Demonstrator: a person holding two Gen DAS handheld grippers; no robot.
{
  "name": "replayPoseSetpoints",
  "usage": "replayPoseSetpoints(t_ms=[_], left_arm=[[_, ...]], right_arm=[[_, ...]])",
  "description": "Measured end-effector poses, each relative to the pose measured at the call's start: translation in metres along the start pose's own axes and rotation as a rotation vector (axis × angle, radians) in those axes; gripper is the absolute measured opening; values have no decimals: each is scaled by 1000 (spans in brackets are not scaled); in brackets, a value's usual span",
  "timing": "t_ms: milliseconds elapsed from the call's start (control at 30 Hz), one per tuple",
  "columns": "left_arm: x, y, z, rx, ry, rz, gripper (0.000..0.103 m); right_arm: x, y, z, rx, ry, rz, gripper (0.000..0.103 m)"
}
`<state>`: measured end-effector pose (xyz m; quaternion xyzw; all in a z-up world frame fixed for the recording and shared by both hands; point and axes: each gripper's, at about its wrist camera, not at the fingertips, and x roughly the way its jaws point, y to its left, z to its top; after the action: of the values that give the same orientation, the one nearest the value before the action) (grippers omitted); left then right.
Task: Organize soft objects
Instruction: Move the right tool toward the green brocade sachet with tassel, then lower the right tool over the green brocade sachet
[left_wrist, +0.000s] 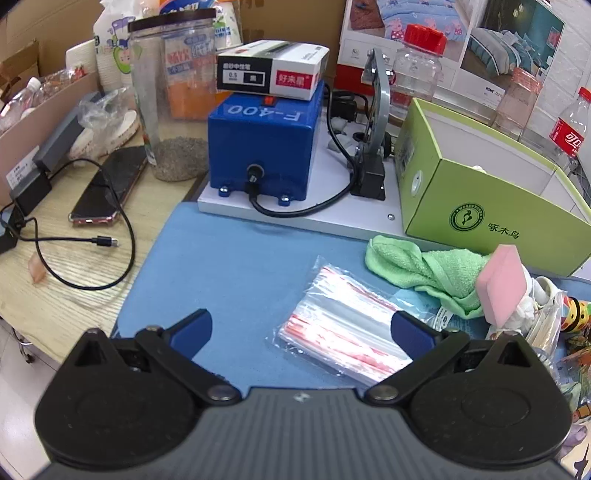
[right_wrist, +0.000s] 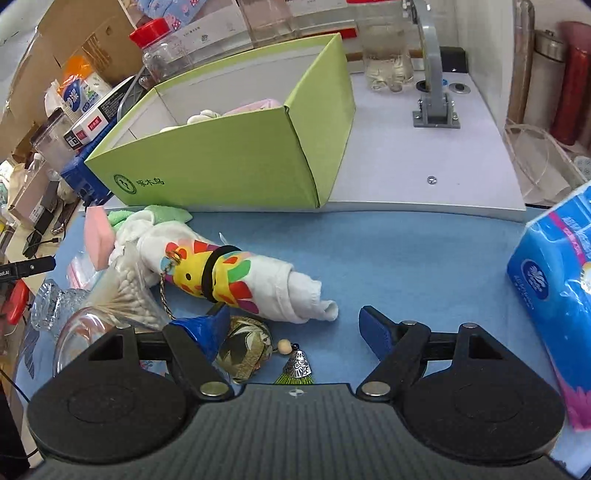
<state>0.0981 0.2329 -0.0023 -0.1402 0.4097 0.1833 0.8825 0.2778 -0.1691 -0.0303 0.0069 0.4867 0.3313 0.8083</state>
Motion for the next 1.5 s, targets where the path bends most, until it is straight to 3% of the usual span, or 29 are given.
replayPoseSetpoints(t_ms=[100, 200, 267, 400, 567, 633, 733, 900, 1033, 1167, 1300, 1433, 1500], left_arm=[[0, -7, -1, 18, 4, -11, 102], [-3, -13, -2, 48, -2, -14, 102], [-7, -13, -2, 54, -15, -16, 102], [-8, -8, -2, 30, -20, -35, 102], [-8, -4, -5, 13, -18, -54, 102], [-10, -3, -7, 17, -19, -59, 102], [-13, 0, -8, 25, -18, -43, 102], [-18, 10, -8, 2, -27, -7, 102], [-16, 8, -8, -4, -15, 11, 102], [-12, -3, -7, 32, 0, 30, 102], [-9, -8, -5, 49, 0, 30, 102], [-6, -8, -3, 46, 0, 23, 102], [-5, -8, -4, 40, 3, 12, 102]], right_arm=[[10, -3, 5, 48, 14, 3, 65], [17, 10, 7, -32, 14, -40, 64], [15, 14, 3, -79, 21, -110, 64], [-1, 17, -22, -216, 52, -356, 64], [-45, 12, -57, -185, -9, -436, 64], [-65, 18, -73, -174, -100, -416, 64], [-79, 30, -94, -258, -181, -291, 64], [-67, 40, -105, -511, -170, -262, 64], [-47, 35, -94, -552, -133, -189, 64], [-27, 37, -86, -616, -138, -182, 64], [-20, 23, -75, -510, -181, -213, 64], [-30, 3, -69, -353, -221, -341, 64], [-42, 3, -70, -337, -242, -286, 64]])
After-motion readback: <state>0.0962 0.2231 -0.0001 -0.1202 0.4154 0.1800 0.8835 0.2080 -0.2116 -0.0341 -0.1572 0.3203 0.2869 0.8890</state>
